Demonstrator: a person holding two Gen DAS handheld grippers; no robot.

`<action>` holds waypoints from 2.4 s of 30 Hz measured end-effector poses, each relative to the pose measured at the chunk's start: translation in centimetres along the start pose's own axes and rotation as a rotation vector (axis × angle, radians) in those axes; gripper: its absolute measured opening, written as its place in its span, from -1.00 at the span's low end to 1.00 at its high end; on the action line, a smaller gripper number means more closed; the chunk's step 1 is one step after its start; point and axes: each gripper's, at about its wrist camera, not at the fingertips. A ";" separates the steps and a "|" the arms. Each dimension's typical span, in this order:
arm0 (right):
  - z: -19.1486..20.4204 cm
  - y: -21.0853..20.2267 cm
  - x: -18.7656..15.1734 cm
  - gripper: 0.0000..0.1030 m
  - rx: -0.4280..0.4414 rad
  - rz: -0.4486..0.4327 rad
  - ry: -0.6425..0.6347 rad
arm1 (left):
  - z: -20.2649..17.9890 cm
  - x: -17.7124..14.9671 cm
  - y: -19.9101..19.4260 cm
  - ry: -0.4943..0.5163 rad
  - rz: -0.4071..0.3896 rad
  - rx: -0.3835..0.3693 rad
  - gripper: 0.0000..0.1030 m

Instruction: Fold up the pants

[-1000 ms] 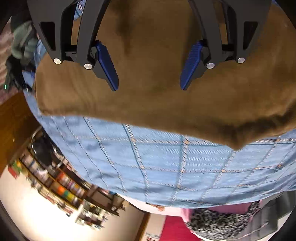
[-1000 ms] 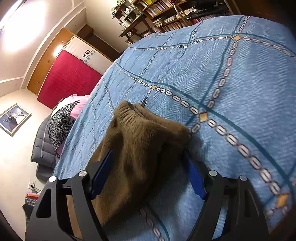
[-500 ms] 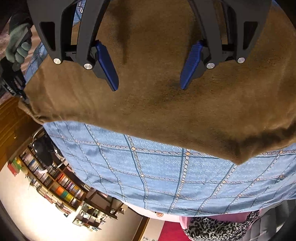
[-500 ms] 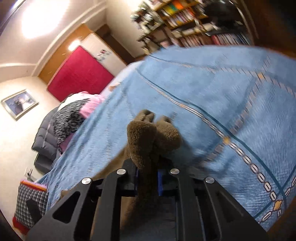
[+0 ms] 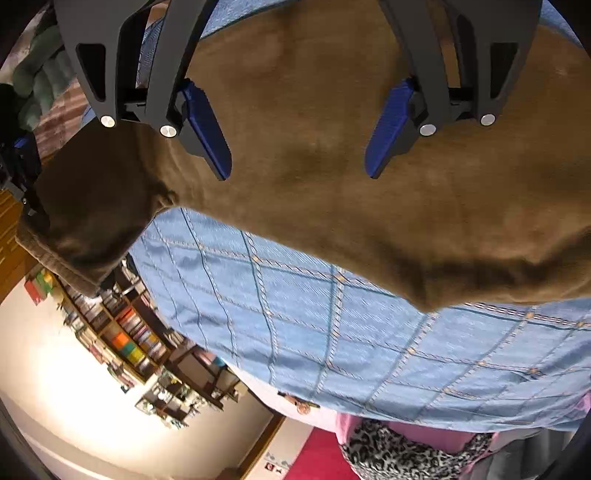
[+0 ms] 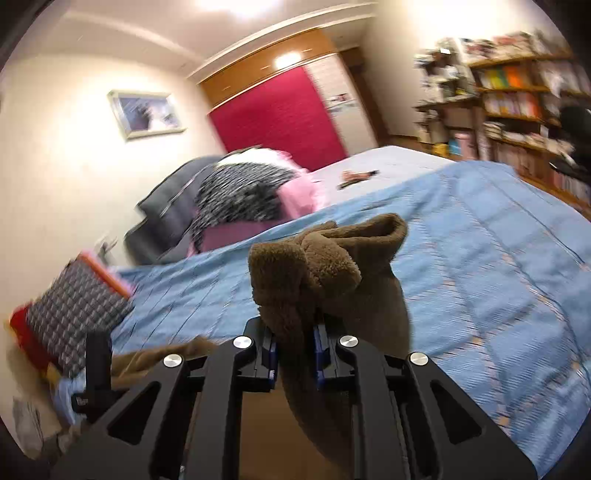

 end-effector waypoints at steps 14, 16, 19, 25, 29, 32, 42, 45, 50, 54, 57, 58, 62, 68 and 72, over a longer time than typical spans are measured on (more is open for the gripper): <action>11.9 11.5 -5.6 -0.72 0.116 0.283 -0.203 | 7.0 -1.2 -3.1 -0.124 -0.049 -0.051 0.46; 12.8 12.6 -6.7 -0.72 0.115 0.324 -0.226 | 7.8 -1.4 -3.4 -0.140 -0.051 -0.050 0.46; 13.7 13.6 -8.0 -0.72 0.110 0.355 -0.253 | 8.6 -1.7 -3.7 -0.154 -0.052 -0.050 0.46; 15.6 14.1 -8.5 -0.72 0.138 0.354 -0.306 | 9.7 -2.0 -4.5 -0.171 -0.069 -0.053 0.46; 17.6 14.8 -9.3 -0.72 0.178 0.364 -0.372 | 10.8 -2.0 -5.5 -0.203 -0.092 -0.050 0.46; 18.6 15.8 -10.0 -0.72 0.191 0.385 -0.397 | 11.8 -2.2 -6.3 -0.223 -0.108 -0.041 0.46; 19.4 18.8 -13.0 -0.04 0.233 0.518 -0.433 | 13.5 -2.8 -7.5 -0.264 -0.121 -0.019 0.47; 20.0 18.5 -13.9 0.27 0.285 0.545 -0.464 | 13.2 -2.6 -7.6 -0.257 -0.119 -0.017 0.47; 19.7 17.9 -14.7 0.30 0.378 0.599 -0.463 | 12.4 -2.2 -7.8 -0.245 -0.120 -0.016 0.48; 18.2 18.3 -14.4 0.30 0.446 0.640 -0.370 | 10.9 -1.7 -7.4 -0.214 -0.111 -0.020 0.49; 17.7 17.7 -14.2 0.30 0.474 0.638 -0.353 | 8.9 -1.2 -6.1 -0.165 -0.077 -0.016 0.49; 17.5 17.2 -13.9 0.30 0.487 0.629 -0.354 | 8.4 -1.1 -5.7 -0.153 -0.067 -0.007 0.49; 15.9 14.4 -12.3 0.30 0.492 0.560 -0.361 | 6.8 -0.9 -4.1 -0.102 -0.028 0.087 0.49; 8.8 10.1 -9.3 0.30 0.323 0.407 -0.221 | 6.1 -0.9 -5.3 -0.104 -0.071 0.085 0.49; 4.2 8.2 -8.0 0.30 0.228 0.339 -0.092 | 4.4 -0.5 -5.4 -0.074 -0.087 0.022 0.49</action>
Point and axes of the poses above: each gripper's, at about its wrist camera, not at the fingertips, and y roughly the way its jaws point, z to its left, x to its top, and after that the axes turned 11 degrees about z, right-handed
